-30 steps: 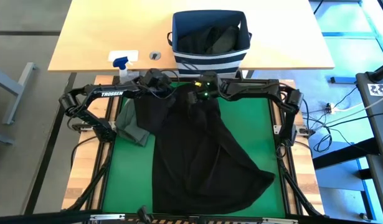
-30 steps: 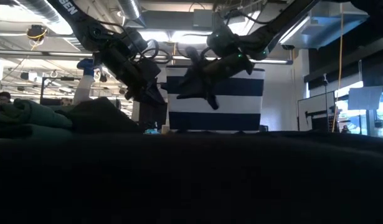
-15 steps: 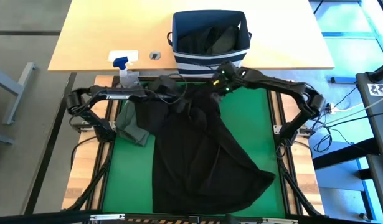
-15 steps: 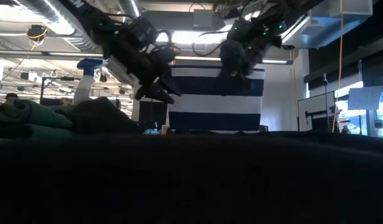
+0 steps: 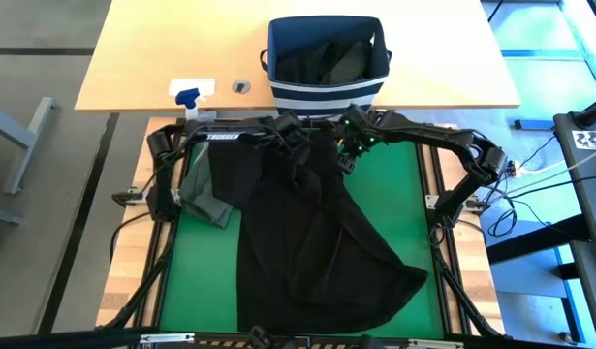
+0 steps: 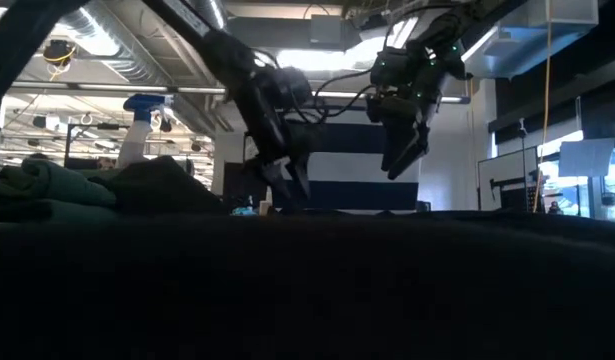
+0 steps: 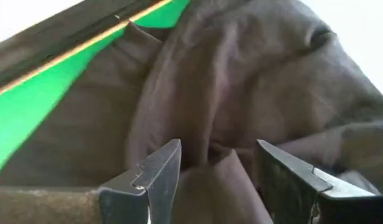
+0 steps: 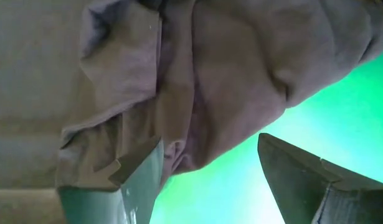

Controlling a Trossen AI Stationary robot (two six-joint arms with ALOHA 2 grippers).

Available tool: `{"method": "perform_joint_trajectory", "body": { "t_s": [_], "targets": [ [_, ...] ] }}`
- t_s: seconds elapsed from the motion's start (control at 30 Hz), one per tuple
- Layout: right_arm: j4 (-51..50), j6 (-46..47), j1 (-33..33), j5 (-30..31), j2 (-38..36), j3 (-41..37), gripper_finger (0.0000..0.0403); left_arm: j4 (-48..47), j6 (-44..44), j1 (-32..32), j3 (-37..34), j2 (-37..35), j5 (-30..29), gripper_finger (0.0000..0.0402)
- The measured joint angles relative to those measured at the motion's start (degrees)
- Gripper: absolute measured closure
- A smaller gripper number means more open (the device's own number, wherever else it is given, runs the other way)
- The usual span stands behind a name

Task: Fold Laundry from Bin
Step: Fold the black shirt

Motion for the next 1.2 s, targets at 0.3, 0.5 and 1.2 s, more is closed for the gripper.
{"method": "perform_joint_trajectory", "body": {
  "t_s": [0.3,0.5,1.2],
  "targets": [
    [-0.31,-0.12,0.04,-0.02,0.00,-0.67,0.0141,-2.34,0.36,0.39,0.44,4.04,4.49,0.0250],
    [-0.04,-0.30,0.04,-0.02,0.00,-0.67,0.0141,-2.46,1.73,0.22,0.44,1.65,5.57,0.0355],
    [13.78,8.13,4.16,-11.24,1.22,-0.60,0.0141,-21.91,30.40,0.76,1.03,-22.76,2.31,0.0388]
  ]
}}
